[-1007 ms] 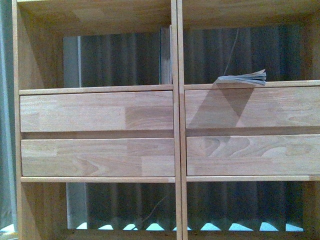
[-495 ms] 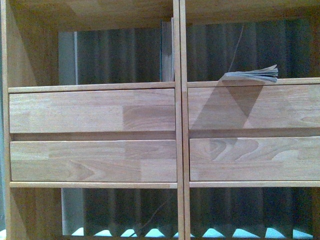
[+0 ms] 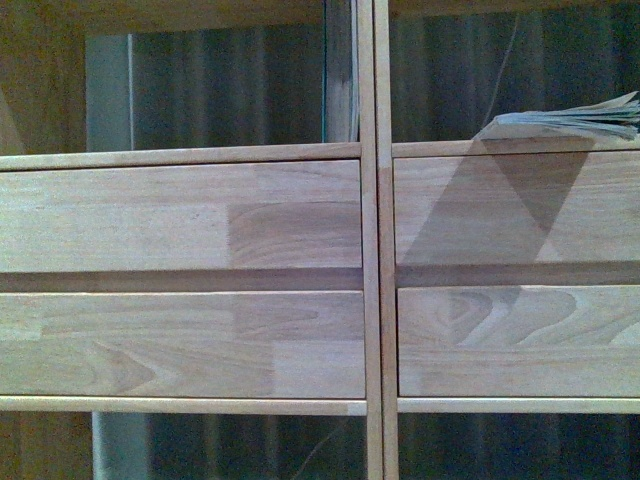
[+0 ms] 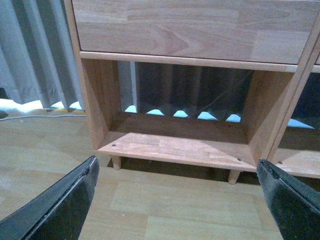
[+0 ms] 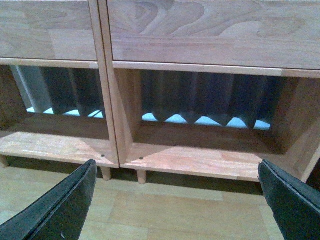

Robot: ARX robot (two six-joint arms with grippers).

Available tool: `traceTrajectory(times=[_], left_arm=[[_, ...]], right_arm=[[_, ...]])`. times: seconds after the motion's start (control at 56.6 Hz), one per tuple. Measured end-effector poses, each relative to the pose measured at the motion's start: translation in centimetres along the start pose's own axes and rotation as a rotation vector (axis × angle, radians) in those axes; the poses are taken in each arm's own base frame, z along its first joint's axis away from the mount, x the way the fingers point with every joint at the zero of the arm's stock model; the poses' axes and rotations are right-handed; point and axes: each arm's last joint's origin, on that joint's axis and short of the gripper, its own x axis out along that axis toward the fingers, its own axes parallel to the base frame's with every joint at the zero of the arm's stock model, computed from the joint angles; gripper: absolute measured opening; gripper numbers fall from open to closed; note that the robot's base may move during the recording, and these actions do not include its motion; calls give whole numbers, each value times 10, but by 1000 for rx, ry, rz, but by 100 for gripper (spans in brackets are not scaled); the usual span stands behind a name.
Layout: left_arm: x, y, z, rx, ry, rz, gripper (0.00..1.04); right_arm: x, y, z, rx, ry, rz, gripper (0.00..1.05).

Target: Organize books on shelf

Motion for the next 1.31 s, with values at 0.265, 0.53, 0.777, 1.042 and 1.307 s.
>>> traceTrajectory(times=[0.265, 0.53, 0.777, 1.042, 1.307], left_arm=[[0, 0, 0, 0, 0, 0, 97], [0, 0, 0, 0, 0, 0, 97], [0, 0, 0, 0, 0, 0, 97], [0, 0, 0, 0, 0, 0, 97], [0, 0, 0, 0, 0, 0, 97]], right_arm=[[0, 0, 0, 0, 0, -1, 98], [0, 0, 0, 0, 0, 0, 98], [0, 0, 0, 1, 0, 0, 98], [8, -7, 6, 280, 109, 283, 98], [67, -13, 101, 589, -20, 346, 98]])
